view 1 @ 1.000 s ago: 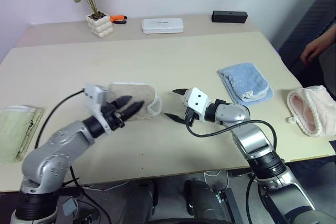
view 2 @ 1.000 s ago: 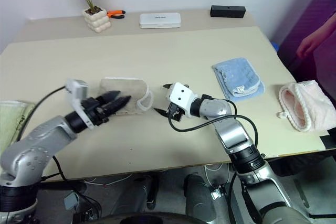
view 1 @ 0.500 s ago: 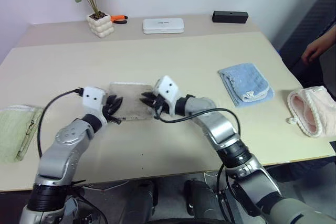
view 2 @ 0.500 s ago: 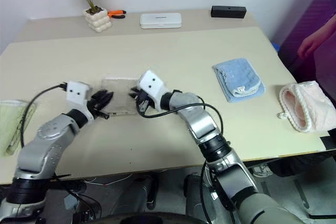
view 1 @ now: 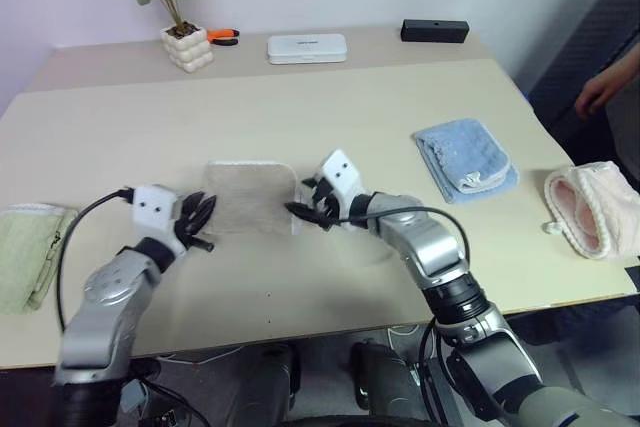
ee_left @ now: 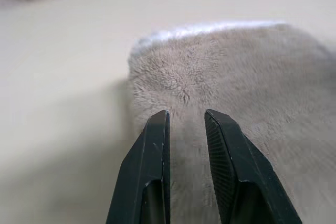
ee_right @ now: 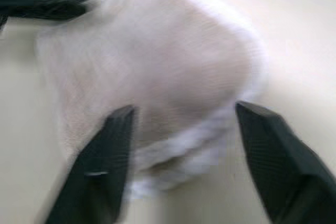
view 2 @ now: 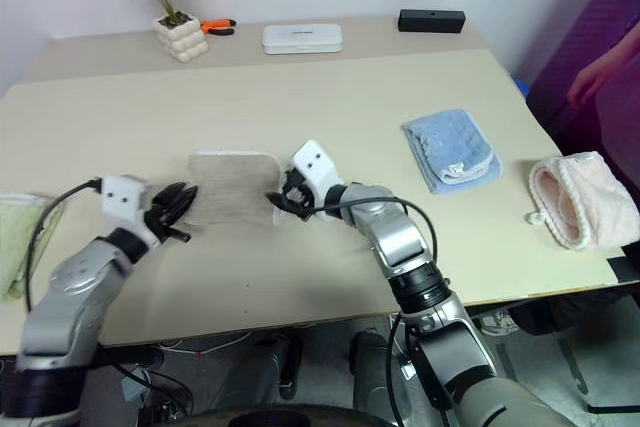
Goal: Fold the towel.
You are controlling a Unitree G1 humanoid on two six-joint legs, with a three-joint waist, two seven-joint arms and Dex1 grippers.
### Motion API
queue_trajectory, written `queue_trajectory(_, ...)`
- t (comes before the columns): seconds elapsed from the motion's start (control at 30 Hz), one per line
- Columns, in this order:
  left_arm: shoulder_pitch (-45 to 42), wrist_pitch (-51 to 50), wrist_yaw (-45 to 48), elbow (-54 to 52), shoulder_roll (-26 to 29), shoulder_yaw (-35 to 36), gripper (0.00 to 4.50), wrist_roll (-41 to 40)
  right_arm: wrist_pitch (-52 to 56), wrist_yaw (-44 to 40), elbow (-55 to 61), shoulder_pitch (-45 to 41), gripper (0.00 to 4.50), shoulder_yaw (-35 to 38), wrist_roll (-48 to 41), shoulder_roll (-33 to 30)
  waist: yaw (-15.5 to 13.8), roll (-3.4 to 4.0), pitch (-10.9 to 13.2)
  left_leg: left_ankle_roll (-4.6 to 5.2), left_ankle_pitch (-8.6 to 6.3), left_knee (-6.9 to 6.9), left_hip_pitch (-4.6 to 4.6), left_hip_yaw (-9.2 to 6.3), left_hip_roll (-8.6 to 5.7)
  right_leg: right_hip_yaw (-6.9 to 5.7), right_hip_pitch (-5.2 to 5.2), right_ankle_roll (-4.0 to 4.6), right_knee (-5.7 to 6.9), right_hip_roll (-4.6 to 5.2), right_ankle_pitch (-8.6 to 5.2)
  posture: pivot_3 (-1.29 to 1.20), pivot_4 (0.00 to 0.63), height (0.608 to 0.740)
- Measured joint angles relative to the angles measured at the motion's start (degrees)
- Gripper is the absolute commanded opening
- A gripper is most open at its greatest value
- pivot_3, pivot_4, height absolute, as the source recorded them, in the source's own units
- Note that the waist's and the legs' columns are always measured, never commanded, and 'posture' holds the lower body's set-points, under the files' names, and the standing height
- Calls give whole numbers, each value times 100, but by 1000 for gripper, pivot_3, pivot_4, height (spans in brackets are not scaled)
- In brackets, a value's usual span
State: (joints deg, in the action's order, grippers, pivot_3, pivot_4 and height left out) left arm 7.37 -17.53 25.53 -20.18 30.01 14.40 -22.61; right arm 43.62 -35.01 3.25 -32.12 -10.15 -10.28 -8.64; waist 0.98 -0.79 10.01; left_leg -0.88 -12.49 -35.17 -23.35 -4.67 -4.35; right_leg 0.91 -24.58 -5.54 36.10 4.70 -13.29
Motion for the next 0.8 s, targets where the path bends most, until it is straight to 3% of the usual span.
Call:
queue_trajectory(0.23,779,99,717,-377,208,347,1043,-282,1298,553,-492,-123,4416,517,-494,617,15,3,2,0,0,-1,0,1,4,-1,0,23,-3,-1,-12,0,150,740)
queue_trajectory(0.47,1106,-13,882,-813,201,435,1043,-449,1479,832,-1548,-794,4416,889,-839,1234,14,5,3,0,0,0,0,1,4,-2,0,21,-3,-2,-10,0,150,740)
queue_trajectory(0.57,1171,-99,885,-942,171,433,1043,-506,1419,809,-1871,-949,3665,859,-885,1342,17,4,3,0,0,-1,0,1,4,-3,0,21,-3,-3,-10,0,150,740)
queue_trajectory(0.8,1179,-119,888,-996,126,390,1043,-515,1288,818,-2287,-1166,198,997,-1110,1578,20,6,4,0,0,1,0,1,4,-7,-2,20,-2,-5,-10,0,150,740)
